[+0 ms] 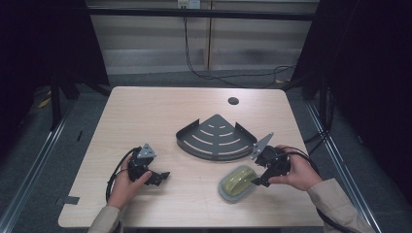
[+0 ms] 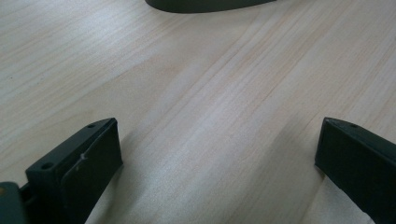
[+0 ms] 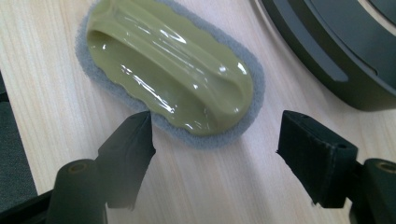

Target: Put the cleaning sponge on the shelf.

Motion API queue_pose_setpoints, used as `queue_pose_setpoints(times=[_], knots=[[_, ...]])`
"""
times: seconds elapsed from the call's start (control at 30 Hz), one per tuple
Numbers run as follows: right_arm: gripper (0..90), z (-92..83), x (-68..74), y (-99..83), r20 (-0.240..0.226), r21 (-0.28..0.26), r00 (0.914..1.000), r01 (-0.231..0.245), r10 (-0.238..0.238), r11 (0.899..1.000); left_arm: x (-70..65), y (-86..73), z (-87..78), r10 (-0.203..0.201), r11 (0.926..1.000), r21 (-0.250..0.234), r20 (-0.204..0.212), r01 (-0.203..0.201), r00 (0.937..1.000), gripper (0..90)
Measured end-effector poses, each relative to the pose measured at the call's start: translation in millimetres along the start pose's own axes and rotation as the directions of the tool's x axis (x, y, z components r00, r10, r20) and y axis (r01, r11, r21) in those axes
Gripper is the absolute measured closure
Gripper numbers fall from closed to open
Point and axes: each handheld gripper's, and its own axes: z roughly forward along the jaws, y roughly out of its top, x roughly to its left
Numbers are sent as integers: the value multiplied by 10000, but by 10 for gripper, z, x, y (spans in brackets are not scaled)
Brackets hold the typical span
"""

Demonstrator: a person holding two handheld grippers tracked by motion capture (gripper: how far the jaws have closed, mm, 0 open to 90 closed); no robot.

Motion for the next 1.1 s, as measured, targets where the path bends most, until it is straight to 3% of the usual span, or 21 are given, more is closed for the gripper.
queue_pose_setpoints(times=[0.6,1.1], knots=[[334,95,51,253,-338,437,9941,1048,-1034,9935,-1,0,0,-15,10000,3,12,15,10000,0],[377,176,84,399,-461,834,9884,1484,-1450,9854,3,-1,-2,32,10000,20,38,-32,10000,0]])
